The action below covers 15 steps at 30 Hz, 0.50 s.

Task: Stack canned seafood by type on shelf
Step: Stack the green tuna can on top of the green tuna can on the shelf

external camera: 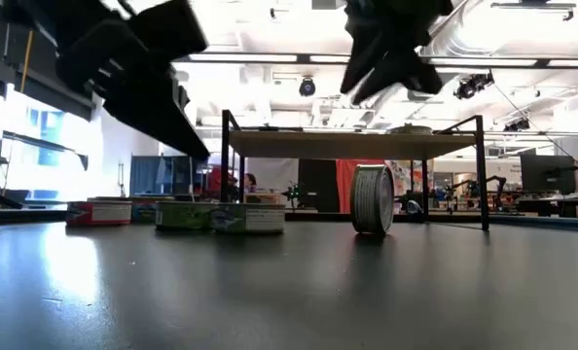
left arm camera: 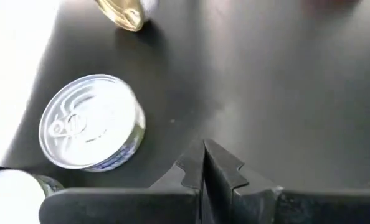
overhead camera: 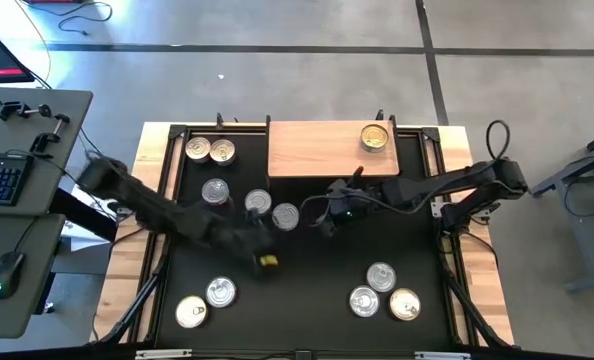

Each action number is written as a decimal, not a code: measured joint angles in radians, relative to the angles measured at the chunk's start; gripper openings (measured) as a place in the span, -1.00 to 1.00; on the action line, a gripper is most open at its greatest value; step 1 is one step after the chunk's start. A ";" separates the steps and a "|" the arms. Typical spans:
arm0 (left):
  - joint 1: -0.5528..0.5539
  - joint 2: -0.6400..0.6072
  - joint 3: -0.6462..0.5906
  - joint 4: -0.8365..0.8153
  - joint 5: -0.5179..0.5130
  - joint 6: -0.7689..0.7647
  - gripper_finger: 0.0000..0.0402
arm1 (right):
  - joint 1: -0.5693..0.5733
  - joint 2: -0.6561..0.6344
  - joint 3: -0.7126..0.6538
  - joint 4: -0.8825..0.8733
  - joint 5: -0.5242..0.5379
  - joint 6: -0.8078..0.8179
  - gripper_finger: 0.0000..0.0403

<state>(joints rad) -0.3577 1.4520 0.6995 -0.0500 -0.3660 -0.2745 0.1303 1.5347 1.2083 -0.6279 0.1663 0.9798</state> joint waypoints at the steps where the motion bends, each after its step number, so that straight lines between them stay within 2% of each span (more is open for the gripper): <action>1: 0.027 -0.053 -0.056 0.062 0.055 0.009 -1.00 | 0.001 0.012 0.008 -0.030 0.023 0.022 -0.38; 4: 0.106 -0.188 -0.176 0.194 0.195 0.024 -1.00 | 0.002 0.052 0.023 -0.117 0.109 0.159 -0.09; 7: 0.177 -0.291 -0.235 0.224 0.285 0.046 -1.00 | -0.018 0.098 0.039 -0.152 0.174 0.373 0.09; 12: 0.229 -0.406 -0.241 0.208 0.418 0.097 -1.00 | -0.030 0.176 0.109 -0.144 0.311 0.471 0.11; 15: 0.243 -0.439 -0.241 0.203 0.453 0.149 -1.00 | -0.047 0.228 0.165 -0.279 0.287 0.563 0.08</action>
<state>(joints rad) -0.1149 1.0134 0.4583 0.1532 0.0866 -0.1258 0.0834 1.7623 1.3733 -0.9065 0.4530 1.5425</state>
